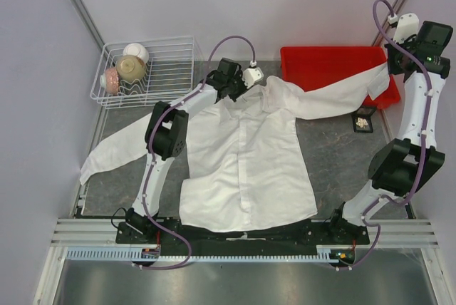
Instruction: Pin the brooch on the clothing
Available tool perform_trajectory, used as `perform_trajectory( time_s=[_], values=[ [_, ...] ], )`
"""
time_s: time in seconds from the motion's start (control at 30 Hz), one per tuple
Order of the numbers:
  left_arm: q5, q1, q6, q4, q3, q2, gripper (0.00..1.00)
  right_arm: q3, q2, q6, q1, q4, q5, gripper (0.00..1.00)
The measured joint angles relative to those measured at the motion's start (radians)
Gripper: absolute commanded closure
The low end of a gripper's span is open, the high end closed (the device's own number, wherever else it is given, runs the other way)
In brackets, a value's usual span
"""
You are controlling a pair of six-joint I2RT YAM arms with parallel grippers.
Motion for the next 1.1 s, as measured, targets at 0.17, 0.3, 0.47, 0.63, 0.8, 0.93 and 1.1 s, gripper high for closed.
perform_trajectory(
  time_s=[0.17,0.3,0.47,0.63,0.8,0.93,1.1],
  values=[
    [-0.057,0.011,-0.030,0.026,0.027,0.003,0.98,0.081,0.083,0.026,0.011,0.077,0.044,1.00],
    [-0.093,0.034,-0.047,0.037,0.041,0.003,0.98,0.158,0.167,0.038,0.016,0.138,0.085,1.00],
    [-0.130,0.069,-0.069,0.048,0.048,0.003,0.98,0.237,0.276,0.042,0.039,0.206,0.142,1.00],
    [-0.170,0.092,-0.097,0.064,0.050,0.003,0.98,0.295,0.369,0.037,0.069,0.253,0.200,1.00],
    [-0.199,0.106,-0.130,0.100,0.052,0.003,0.98,0.322,0.426,0.025,0.085,0.301,0.247,1.00],
    [-0.204,0.112,-0.141,0.112,0.069,0.007,0.98,0.325,0.446,0.010,0.089,0.342,0.283,1.00],
    [-0.218,0.115,-0.147,0.130,0.112,0.024,0.98,0.339,0.486,-0.014,0.105,0.413,0.332,1.00]
  ],
)
